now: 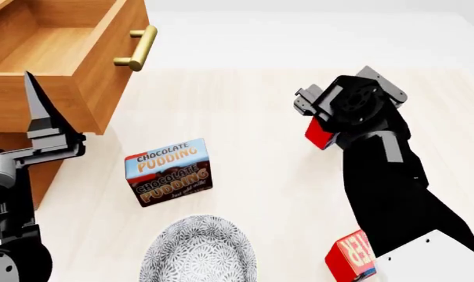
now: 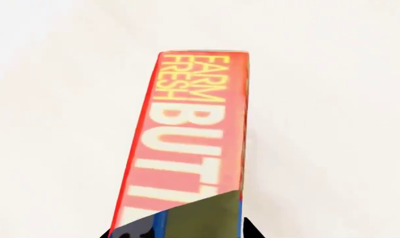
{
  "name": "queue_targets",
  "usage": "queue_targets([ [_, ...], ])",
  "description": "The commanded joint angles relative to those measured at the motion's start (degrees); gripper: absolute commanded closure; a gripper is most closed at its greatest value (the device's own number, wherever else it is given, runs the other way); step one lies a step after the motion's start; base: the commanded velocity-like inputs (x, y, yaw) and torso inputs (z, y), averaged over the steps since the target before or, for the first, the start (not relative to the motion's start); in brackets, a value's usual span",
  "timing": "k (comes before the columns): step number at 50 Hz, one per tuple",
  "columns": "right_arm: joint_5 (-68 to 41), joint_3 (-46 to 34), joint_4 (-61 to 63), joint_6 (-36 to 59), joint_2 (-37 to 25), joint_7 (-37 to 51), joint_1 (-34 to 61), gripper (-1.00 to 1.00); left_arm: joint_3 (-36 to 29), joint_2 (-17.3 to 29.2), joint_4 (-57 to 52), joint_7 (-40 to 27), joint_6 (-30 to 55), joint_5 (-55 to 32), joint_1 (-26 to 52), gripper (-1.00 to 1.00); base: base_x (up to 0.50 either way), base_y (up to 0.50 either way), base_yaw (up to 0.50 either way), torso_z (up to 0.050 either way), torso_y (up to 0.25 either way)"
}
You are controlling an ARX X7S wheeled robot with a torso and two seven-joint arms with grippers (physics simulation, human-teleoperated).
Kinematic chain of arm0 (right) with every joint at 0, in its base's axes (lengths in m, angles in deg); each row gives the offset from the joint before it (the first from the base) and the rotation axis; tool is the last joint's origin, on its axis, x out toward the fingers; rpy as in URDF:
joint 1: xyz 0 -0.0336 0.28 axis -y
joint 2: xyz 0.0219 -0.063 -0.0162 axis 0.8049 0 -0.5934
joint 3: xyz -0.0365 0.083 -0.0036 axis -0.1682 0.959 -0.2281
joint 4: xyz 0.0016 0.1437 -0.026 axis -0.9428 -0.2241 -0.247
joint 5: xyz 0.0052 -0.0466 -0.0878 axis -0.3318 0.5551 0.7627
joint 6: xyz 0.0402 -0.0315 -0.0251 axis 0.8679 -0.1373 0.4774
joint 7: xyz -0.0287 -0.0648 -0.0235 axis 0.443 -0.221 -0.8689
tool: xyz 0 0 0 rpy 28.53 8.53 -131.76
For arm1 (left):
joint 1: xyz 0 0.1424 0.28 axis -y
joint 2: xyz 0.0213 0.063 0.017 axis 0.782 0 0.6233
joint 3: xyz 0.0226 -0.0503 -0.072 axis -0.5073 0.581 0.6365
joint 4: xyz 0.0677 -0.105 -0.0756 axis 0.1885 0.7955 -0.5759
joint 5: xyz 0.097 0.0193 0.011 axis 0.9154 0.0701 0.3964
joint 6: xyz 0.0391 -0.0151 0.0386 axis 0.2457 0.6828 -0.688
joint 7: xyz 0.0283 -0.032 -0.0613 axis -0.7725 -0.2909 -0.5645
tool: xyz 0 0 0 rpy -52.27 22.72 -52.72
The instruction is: Put the butter at the front in the top drawer of the cabinet and close it.
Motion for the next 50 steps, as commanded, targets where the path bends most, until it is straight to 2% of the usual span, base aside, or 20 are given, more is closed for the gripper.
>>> queue_targets([
  [1, 2.1, -2.1, 1.5, 0.8, -0.2, -3.0, 4.1, 1.0, 0.0, 0.2, -1.0, -0.3, 0.3, -0.2, -0.4, -1.0, 0.0, 0.0, 0.0, 0.0, 0.0],
  [3, 0.0, -4.3, 4.5, 2.8, 0.3, -2.9, 3.7, 1.0, 0.1, 0.3, -1.2, -0.4, 0.4, -0.3, -0.5, -1.0, 0.0, 0.0, 0.0, 0.0, 0.0],
  [4, -3.9, -7.9, 7.3, 4.5, 0.3, -2.2, 2.9, 1.0, 0.2, 0.3, -1.4, -0.4, 0.4, -0.4, -0.6, -1.0, 0.0, 0.0, 0.0, 0.0, 0.0],
  [6, -17.5, -18.4, 20.8, 11.7, 0.3, 2.7, -2.4, 1.0, 0.4, 0.5, -1.6, -0.5, 0.5, -0.6, -0.7, -1.0, 0.0, 0.0, 0.0, 0.0, 0.0],
  [9, -25.4, -24.6, 38.7, 20.8, 0.1, 7.1, -9.1, 1.0, 0.6, 0.5, -1.5, -0.5, 0.3, -0.5, -1.0, -1.0, 0.0, 0.0, 0.0, 0.0, 0.0],
  [16, -28.6, -34.2, 65.5, 34.7, -4.1, 9.1, -20.4, 1.0, 1.0, 0.8, -2.1, -0.8, 0.4, -0.7, -1.4, -1.0, 0.0, 0.0, 0.0, 0.0, 0.0],
  [19, -28.0, -39.0, 74.2, 37.4, -7.6, 9.6, -23.5, 1.0, 0.8, 0.7, -2.1, -0.7, 0.2, -0.7, -1.5, -1.0, 0.0, 0.0, 0.0, 0.0, 0.0],
  [24, -25.0, -52.5, 87.1, 39.3, -15.7, 8.5, -27.3, 1.0, 0.7, 0.8, -1.9, -0.6, 0.1, -0.8, -1.5, -1.0, 0.0, 0.0, 0.0, 0.0, 0.0],
  [33, -18.9, -71.5, 99.9, 37.9, -27.0, 7.0, -27.8, 1.0, 0.6, 1.0, -2.3, -0.8, 0.3, -0.8, -1.6, -1.0, 0.0, 0.0, 0.0, 0.0, 0.0],
  [39, -14.5, -82.0, 100.9, 38.1, -31.0, 7.4, -27.2, 1.0, 0.4, 1.1, -2.5, -0.9, 0.7, -0.9, -1.5, -1.0, 0.0, 0.0, 0.0, 0.0, 0.003],
  [50, -7.7, -91.5, 99.7, 35.9, -34.8, 10.1, -27.6, 1.0, -0.2, 1.1, -2.7, -1.0, 1.0, -0.8, -1.3, -1.0, 0.0, 0.0, 0.0, 0.0, 0.0],
])
